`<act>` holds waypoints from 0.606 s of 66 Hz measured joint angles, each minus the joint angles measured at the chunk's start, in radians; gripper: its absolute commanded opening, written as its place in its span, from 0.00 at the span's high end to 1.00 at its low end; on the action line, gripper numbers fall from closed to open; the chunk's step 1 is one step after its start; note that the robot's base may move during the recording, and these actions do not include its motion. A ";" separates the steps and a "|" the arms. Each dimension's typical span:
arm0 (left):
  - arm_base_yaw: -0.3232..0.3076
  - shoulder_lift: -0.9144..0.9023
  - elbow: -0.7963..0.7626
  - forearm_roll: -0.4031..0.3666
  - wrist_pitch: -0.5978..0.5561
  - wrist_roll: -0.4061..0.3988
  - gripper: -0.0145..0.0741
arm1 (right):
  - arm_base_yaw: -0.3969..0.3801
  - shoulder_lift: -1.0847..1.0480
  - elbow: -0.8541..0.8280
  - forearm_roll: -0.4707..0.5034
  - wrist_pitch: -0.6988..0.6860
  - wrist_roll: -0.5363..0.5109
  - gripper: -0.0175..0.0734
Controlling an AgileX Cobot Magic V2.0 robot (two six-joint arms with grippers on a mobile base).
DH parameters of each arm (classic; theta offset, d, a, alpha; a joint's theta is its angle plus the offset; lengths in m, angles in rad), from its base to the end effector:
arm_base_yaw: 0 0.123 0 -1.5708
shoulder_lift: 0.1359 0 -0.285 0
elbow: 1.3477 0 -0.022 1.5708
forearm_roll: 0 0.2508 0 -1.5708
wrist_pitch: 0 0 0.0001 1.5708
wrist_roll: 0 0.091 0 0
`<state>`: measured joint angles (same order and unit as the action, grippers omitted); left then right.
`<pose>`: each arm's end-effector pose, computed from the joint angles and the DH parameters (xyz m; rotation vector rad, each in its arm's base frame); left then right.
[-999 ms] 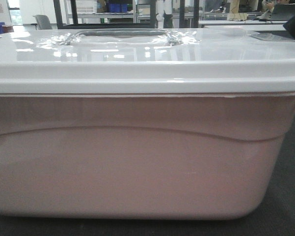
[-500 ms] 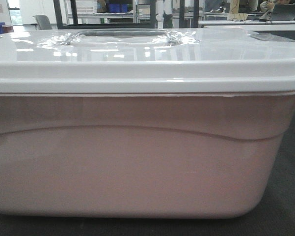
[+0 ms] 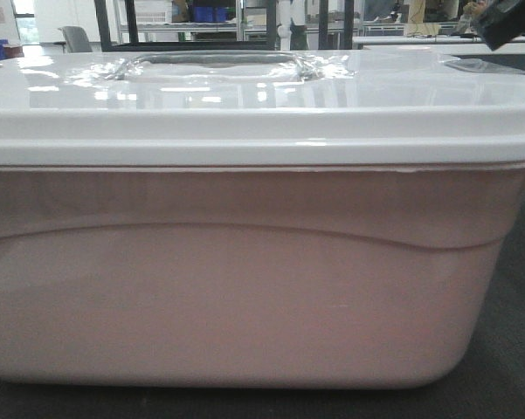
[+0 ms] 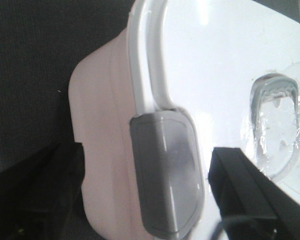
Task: Grab white bin and place on right shelf
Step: 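Close both grippers on the grey latches at opposite bin ends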
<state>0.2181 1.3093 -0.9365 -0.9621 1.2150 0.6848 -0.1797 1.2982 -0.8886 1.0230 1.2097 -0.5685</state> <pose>0.2375 -0.0191 0.3005 0.1742 2.4778 -1.0555 0.2318 0.0318 0.2945 -0.0211 2.5010 1.1929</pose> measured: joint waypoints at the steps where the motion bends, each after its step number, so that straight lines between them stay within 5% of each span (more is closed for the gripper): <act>1: 0.000 0.000 0.000 -0.002 0.000 0.002 0.36 | 0.000 0.000 0.000 0.010 0.000 -0.006 0.15; 11: 0.000 0.000 0.000 -0.038 -0.001 0.021 0.36 | 0.000 0.000 0.001 0.092 -0.004 -0.046 0.15; 40: 0.000 0.000 0.002 -0.031 -0.002 0.030 0.36 | 0.000 0.002 0.013 0.094 -0.006 -0.053 0.15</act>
<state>0.2181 1.3093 -0.9348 -0.9936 1.2128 0.7150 -0.1797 1.3007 -0.8761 1.1172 1.2037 -0.6218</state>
